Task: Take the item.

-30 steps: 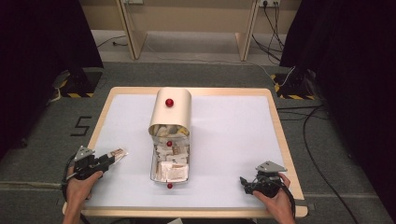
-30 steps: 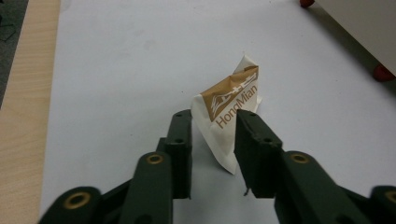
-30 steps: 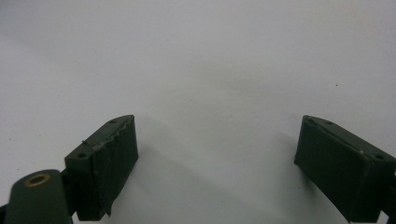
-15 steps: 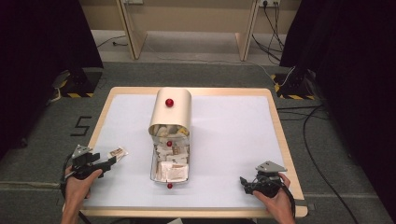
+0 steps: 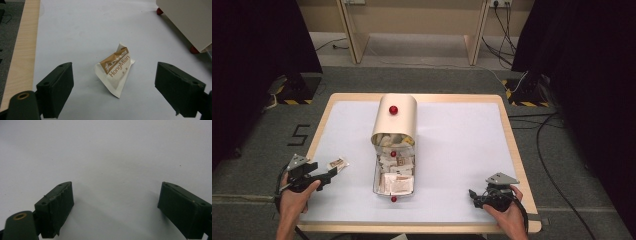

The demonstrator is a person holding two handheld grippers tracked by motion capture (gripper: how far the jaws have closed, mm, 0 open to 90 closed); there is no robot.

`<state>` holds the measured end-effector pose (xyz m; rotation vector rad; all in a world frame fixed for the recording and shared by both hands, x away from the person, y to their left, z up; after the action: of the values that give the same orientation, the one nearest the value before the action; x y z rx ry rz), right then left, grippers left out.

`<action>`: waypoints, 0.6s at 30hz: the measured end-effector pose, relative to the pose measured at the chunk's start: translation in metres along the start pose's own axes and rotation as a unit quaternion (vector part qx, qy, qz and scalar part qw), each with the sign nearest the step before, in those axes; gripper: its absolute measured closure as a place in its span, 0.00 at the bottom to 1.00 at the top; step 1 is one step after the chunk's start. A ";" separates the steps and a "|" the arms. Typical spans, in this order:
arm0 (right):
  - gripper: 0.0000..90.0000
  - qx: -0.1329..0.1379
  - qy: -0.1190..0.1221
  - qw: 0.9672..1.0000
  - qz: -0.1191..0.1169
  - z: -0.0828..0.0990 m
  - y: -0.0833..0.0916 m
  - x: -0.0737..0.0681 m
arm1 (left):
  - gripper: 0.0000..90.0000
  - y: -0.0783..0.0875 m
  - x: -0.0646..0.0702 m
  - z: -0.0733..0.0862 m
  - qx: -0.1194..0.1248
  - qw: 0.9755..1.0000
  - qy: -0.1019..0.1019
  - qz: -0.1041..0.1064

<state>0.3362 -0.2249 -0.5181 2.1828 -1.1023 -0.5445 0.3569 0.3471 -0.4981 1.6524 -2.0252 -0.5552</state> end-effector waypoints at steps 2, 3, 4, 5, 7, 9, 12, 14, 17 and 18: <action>0.15 0.000 0.000 1.000 0.000 0.000 0.000 0.000 | 0.17 0.001 0.001 0.000 0.001 1.000 0.000 0.001; 0.15 0.000 0.000 1.000 0.000 0.000 0.000 0.000 | 0.17 0.002 0.002 -0.001 0.001 1.000 0.000 0.001; 0.15 0.000 0.000 1.000 0.000 0.000 0.000 0.000 | 0.17 0.003 0.003 -0.001 0.001 1.000 -0.002 0.002; 0.15 0.000 0.000 1.000 0.000 0.000 0.000 0.000 | 0.17 0.004 0.003 -0.002 0.001 1.000 -0.002 0.003; 0.15 0.001 0.000 1.000 0.000 0.000 0.000 0.000 | 0.17 0.006 0.005 -0.002 0.003 1.000 -0.005 0.002; 0.15 0.002 0.000 1.000 0.000 0.000 0.000 0.000 | 0.17 0.007 0.007 -0.004 0.005 1.000 -0.007 0.003; 0.15 0.002 0.000 1.000 -0.001 0.000 0.000 0.000 | 0.17 0.011 0.010 -0.006 0.012 1.000 -0.010 -0.001; 0.15 0.002 0.000 1.000 -0.001 0.000 0.000 0.000 | 0.17 0.014 0.012 -0.005 0.016 1.000 -0.010 0.000; 0.15 0.003 0.000 1.000 -0.001 0.001 0.000 0.000 | 0.17 0.017 0.016 -0.003 0.018 1.000 -0.012 0.005; 0.15 0.003 -0.001 1.000 -0.001 0.001 0.000 0.000 | 0.17 0.019 0.017 -0.001 0.019 1.000 -0.013 0.005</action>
<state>0.3359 -0.2252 -0.5184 2.1884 -1.1043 -0.5448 0.3397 0.3343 -0.4848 1.6642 -2.0727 -0.5412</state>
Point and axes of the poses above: each handheld gripper's, and its own axes: y roughly backward along the jaws, z roughly out of its underside, x roughly to its right, the point moved 2 cm from there along -y, roughly forward along the jaws, and after that the axes turned 7 degrees about -z, right-handed, at the moved point
